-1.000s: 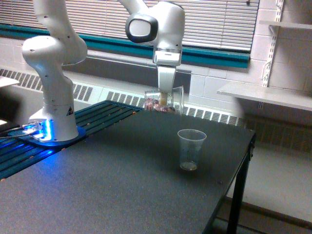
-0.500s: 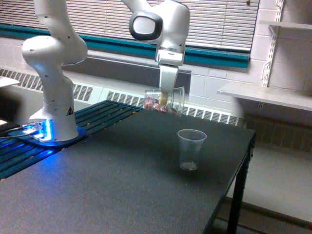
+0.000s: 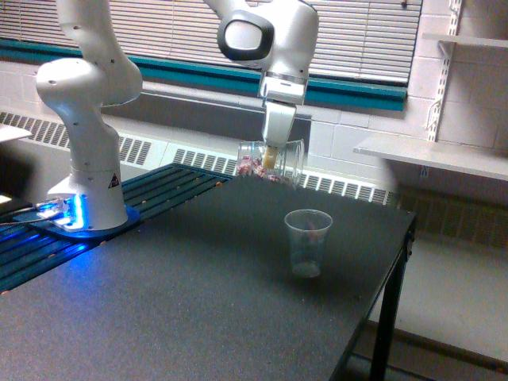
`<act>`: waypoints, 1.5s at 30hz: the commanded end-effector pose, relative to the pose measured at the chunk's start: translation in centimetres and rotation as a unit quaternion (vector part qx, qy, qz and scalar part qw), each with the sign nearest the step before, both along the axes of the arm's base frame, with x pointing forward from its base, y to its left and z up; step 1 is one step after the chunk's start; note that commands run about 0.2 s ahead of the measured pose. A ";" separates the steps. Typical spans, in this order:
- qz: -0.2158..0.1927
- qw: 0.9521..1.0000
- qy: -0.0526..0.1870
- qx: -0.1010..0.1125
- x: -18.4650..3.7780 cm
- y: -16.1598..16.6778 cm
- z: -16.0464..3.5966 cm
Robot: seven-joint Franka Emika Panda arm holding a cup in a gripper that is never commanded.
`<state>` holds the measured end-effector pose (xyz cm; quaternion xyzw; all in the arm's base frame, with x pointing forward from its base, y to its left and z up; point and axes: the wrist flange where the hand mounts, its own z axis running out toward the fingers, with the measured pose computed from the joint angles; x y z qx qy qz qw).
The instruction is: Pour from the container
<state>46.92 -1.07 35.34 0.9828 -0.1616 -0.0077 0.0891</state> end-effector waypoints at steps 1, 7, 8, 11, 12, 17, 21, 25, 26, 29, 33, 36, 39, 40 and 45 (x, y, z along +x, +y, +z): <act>-0.001 1.000 0.007 -0.007 0.3 0.8 0.0; 0.000 1.000 0.013 -0.009 0.4 1.4 0.2; 0.001 1.000 0.014 -0.010 0.4 1.4 0.2; 0.004 1.000 0.020 -0.014 0.4 1.5 0.6; 0.005 1.000 0.022 -0.015 0.4 1.5 0.8; 0.008 0.999 0.024 -0.019 0.6 1.7 1.3; 0.007 0.999 0.027 -0.024 0.6 1.8 1.6; 0.008 0.999 0.029 -0.025 0.8 1.9 1.8; 0.008 0.999 0.029 -0.026 0.8 1.9 1.8; 0.009 0.999 0.034 -0.027 1.0 2.0 2.0; 0.012 0.999 0.038 -0.026 1.2 2.1 2.1; 0.014 0.999 0.043 -0.026 1.4 2.1 2.2; 0.016 0.998 0.049 -0.023 1.6 2.2 2.3; 0.018 0.998 0.052 -0.024 1.6 2.2 2.4; 0.020 0.998 0.058 -0.025 2.0 2.3 2.5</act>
